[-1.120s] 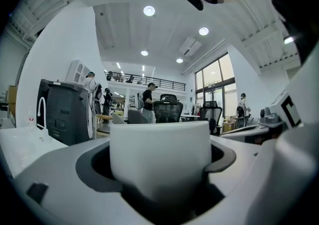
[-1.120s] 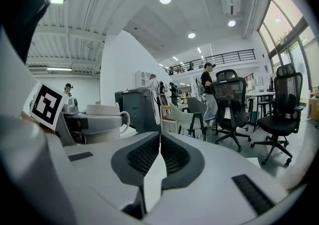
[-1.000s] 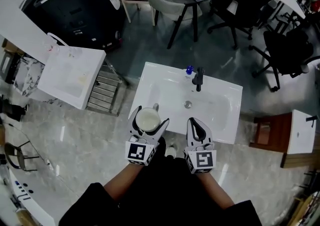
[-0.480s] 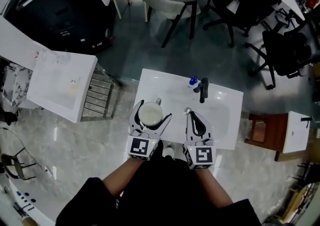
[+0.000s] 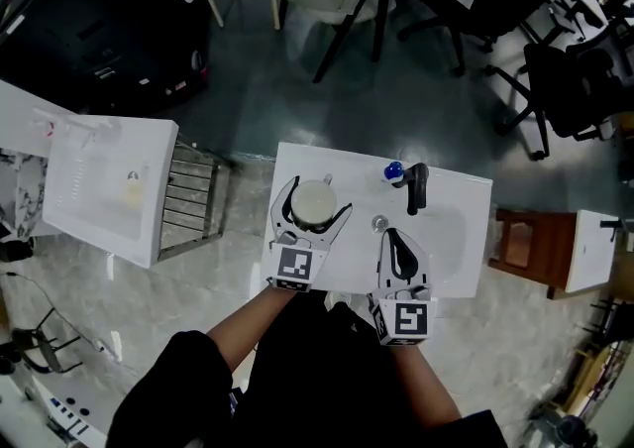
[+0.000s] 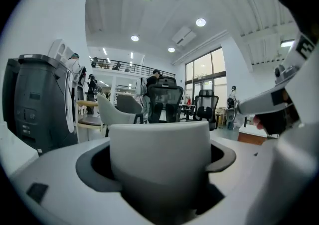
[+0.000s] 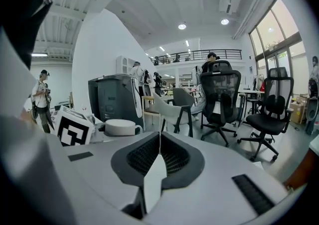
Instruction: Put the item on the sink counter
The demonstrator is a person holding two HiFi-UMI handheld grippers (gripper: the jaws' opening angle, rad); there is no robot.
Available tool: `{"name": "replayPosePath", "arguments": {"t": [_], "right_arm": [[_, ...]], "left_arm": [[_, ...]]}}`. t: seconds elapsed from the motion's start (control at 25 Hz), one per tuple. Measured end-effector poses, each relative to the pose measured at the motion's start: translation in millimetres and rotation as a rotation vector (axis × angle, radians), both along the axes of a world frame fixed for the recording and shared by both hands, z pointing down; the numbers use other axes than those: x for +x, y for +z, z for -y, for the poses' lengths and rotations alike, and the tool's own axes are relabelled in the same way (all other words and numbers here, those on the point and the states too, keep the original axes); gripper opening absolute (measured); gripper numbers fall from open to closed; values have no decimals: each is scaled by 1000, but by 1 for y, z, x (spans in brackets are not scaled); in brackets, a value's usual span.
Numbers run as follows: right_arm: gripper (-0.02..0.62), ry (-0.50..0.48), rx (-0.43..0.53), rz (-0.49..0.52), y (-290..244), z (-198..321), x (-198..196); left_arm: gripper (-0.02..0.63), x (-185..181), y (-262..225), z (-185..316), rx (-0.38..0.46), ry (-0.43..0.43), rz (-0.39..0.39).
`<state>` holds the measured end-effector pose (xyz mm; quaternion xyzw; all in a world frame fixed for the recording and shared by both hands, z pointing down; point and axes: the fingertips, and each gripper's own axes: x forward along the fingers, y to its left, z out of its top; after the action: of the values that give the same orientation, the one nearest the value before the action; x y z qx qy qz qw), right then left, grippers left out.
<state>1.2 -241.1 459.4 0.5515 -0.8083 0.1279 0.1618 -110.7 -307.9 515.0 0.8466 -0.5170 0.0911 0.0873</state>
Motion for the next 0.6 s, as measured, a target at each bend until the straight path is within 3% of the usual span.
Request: {"name": "replayPosePath", "arguments": {"t": [0.36,0.6], "right_arm": [[34,113,-43,-46,20,26,15],[34,82,-63,-56,44,32,10]], "left_arm": [[466,6,84,64,-32,26,47],[466,9,124,95,-29,41,100]]}}
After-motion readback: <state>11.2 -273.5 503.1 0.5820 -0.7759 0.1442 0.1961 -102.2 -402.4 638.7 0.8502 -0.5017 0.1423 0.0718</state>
